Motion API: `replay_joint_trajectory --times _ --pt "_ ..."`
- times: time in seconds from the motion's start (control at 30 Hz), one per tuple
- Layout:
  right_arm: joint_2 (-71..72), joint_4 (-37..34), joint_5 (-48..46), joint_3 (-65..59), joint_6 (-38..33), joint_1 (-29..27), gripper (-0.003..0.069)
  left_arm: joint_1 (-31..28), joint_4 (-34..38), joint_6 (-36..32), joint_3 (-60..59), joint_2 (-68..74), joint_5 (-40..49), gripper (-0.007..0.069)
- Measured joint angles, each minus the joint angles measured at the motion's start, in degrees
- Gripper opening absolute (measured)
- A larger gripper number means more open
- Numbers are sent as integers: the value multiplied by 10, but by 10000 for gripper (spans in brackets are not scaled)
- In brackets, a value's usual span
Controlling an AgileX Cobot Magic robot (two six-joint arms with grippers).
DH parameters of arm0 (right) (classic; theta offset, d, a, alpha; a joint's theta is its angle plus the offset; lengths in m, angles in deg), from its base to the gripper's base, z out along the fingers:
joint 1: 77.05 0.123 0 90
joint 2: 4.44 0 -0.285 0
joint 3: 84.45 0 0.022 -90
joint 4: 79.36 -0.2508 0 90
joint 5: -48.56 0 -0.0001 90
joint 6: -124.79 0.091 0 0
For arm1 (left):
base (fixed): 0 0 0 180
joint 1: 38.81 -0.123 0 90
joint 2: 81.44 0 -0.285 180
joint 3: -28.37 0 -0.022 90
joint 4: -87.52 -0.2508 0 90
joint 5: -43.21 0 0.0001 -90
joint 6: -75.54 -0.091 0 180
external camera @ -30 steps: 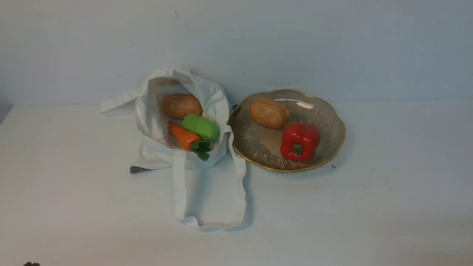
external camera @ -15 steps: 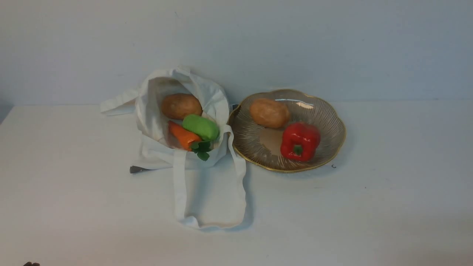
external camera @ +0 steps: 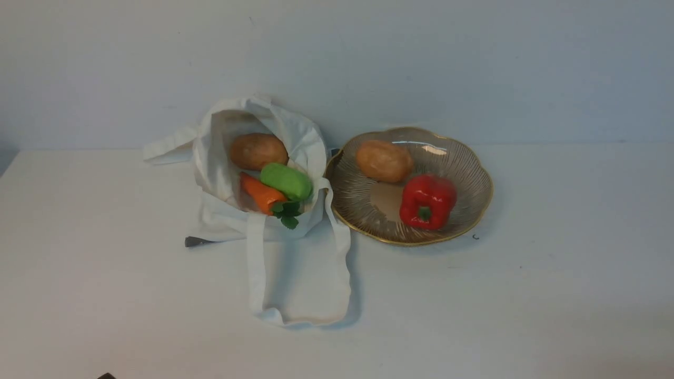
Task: Take vegetables from cloth bag on white table place on plate.
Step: 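Reach into the cloth bag toward a vegetable inside it with the left gripper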
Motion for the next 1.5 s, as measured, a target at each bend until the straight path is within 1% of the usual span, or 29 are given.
replay_joint_trajectory --times 0.07,0.13,0.2,0.27,0.3,0.37,0.47,0.5,0.57,0.6,0.67,0.7,0.73,0.8,0.83,0.87,0.93,1.0,1.07,1.1,1.13,1.2,1.37,1.4,1.43,1.5 --pt "0 0 0 0 0 0 -15 0 70 3 0 0 -5 -4" --pt "0 0 0 0 0 0 -15 0 96 0 0 0 -13 -4" --pt "0 0 0 0 0 0 -15 0 125 -8 0 0 -39 -4" --pt "0 0 0 0 0 0 -15 0 171 -37 3 0 -69 -4" --pt "0 0 0 0 0 0 -15 0 180 -56 9 0 -73 -4" --pt "0 0 0 0 0 0 -15 0 190 -104 32 0 -73 -4" --pt "0 0 0 0 0 0 -15 0 196 -207 100 3 -72 -4" --pt "0 0 0 0 0 0 -15 0 197 -261 136 17 -64 -4" --pt "0 0 0 0 0 0 -15 0 196 -314 198 66 -41 -4" --pt "0 0 0 0 0 0 -15 0 187 -347 228 102 -7 -4" --pt "0 0 0 0 0 0 -15 0 151 -363 278 183 49 -4" --pt "0 0 0 0 0 0 -15 0 120 -365 311 247 98 -4" --pt "0 0 0 0 0 0 -15 0 83 -364 332 292 134 -4" --pt "0 0 0 0 0 0 -15 0 -3 -349 393 424 236 -4" --pt "0 0 0 0 0 0 -15 0 -11 -348 399 424 245 -4" --pt "0 0 0 0 0 0 -15 0 -81 -333 441 524 318 -4" --pt "0 0 0 0 0 0 -15 0 -154 -297 511 656 396 -4" --pt "0 0 0 0 0 0 -15 10 -187 -276 564 751 444 -4" --pt "0 0 0 0 0 0 -15 37 -208 -268 618 834 457 -4" --pt "0 0 0 0 0 0 -15 37 -210 -268 618 834 457 -4" --pt "0 0 0 0 0 0 -15 71 -230 -253 671 895 462 -4" --pt "0 0 0 0 0 0 -15 97 -261 -223 721 937 469 -4" --pt "0 0 0 0 0 0 -15 136 -352 -83 849 1017 473 -4" --pt "0 0 0 0 0 0 -15 139 -368 -64 865 1027 473 -4" --pt "0 0 0 0 0 0 -15 139 -376 -60 869 1030 473 -4" --pt "0 0 0 0 0 0 -15 142 -420 12 910 1060 471 -4"
